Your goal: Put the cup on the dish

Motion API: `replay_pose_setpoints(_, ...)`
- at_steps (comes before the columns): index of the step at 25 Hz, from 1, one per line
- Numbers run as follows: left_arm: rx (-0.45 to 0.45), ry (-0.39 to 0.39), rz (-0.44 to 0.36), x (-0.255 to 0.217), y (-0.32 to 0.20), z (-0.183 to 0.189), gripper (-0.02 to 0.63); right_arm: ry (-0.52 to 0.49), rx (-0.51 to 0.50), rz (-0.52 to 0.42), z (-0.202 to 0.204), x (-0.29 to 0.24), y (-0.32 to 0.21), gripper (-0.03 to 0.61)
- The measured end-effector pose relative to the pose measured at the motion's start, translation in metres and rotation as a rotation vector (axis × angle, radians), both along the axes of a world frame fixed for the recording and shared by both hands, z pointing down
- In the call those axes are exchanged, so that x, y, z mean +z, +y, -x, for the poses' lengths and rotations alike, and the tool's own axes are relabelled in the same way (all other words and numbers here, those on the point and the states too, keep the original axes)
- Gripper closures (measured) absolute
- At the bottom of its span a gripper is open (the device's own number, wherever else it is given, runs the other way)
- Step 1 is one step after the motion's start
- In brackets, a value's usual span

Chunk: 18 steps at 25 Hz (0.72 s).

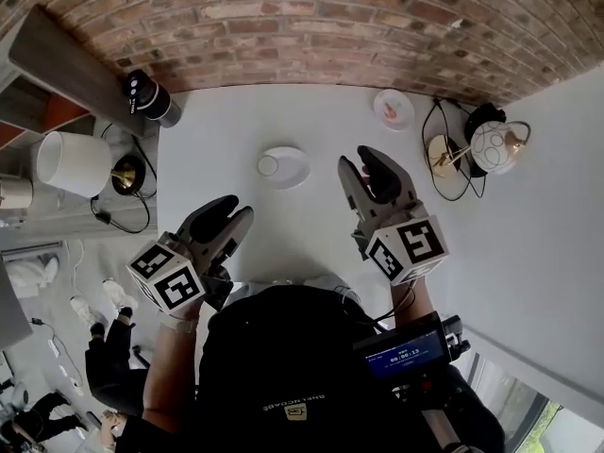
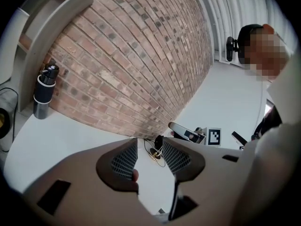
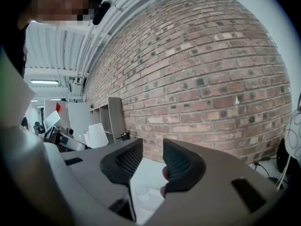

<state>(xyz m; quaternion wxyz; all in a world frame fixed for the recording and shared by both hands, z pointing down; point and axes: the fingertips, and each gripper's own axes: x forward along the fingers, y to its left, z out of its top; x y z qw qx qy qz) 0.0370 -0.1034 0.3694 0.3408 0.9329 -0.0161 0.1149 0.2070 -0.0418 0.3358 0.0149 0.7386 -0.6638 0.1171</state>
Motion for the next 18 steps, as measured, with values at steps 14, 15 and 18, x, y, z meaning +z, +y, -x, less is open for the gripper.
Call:
replay_pose_setpoints(14, 0.079, 0.063, -0.043, -0.028, 0.006, -0.033, 0.443, -0.059, 0.074, -0.107, -0.008, -0.045, 0.039, 0.443)
replay_pose_setpoints(15, 0.082, 0.068, -0.042, -0.03, 0.008, -0.035, 0.443, -0.065, 0.081, -0.109, -0.009, -0.046, 0.041, 0.443)
replay_pose_setpoints(18, 0.093, 0.078, -0.037, -0.033, 0.01, -0.039, 0.443, -0.075, 0.102, -0.102, -0.013, -0.044, 0.047, 0.443)
